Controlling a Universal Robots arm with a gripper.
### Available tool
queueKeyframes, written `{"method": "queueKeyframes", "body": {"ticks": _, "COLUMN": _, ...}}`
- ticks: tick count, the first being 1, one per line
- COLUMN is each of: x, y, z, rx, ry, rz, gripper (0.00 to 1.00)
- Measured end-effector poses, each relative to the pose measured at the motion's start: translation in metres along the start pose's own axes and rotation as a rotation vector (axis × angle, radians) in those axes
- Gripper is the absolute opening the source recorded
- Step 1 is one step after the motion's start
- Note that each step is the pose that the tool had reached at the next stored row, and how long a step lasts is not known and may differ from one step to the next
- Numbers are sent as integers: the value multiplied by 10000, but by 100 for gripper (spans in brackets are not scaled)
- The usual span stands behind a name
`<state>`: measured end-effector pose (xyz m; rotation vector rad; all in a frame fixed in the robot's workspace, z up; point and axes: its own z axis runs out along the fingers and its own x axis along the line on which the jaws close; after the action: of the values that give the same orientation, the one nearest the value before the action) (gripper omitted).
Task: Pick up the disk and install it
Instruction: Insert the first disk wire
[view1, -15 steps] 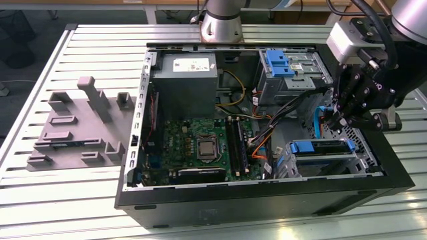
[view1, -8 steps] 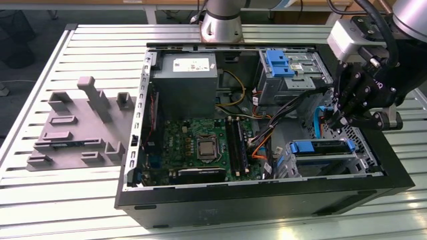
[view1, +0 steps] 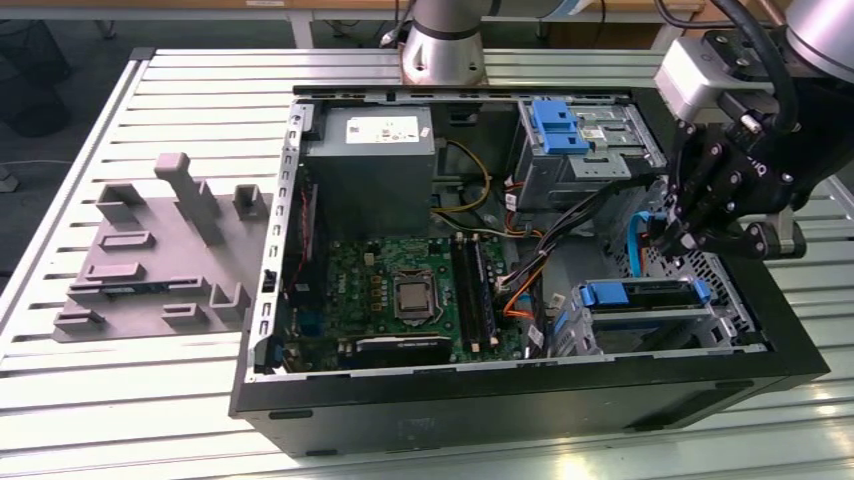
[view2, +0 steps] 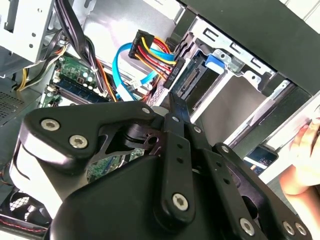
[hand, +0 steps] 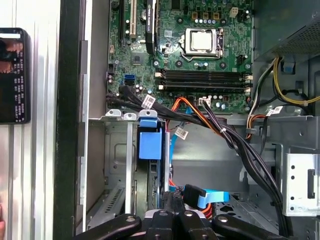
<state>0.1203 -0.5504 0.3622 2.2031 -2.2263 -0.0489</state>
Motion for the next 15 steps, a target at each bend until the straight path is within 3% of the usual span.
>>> {"method": "queueKeyframes", "body": {"ticks": 8, "x": -82, "y": -65, "z": 7, "rx": 0, "ry": -2, "rz": 2, "gripper": 11}}
{"method": "queueKeyframes", "body": {"ticks": 15, "x": -89, "y": -97, "z": 9, "rx": 0, "ry": -1, "rz": 3, "gripper": 11}}
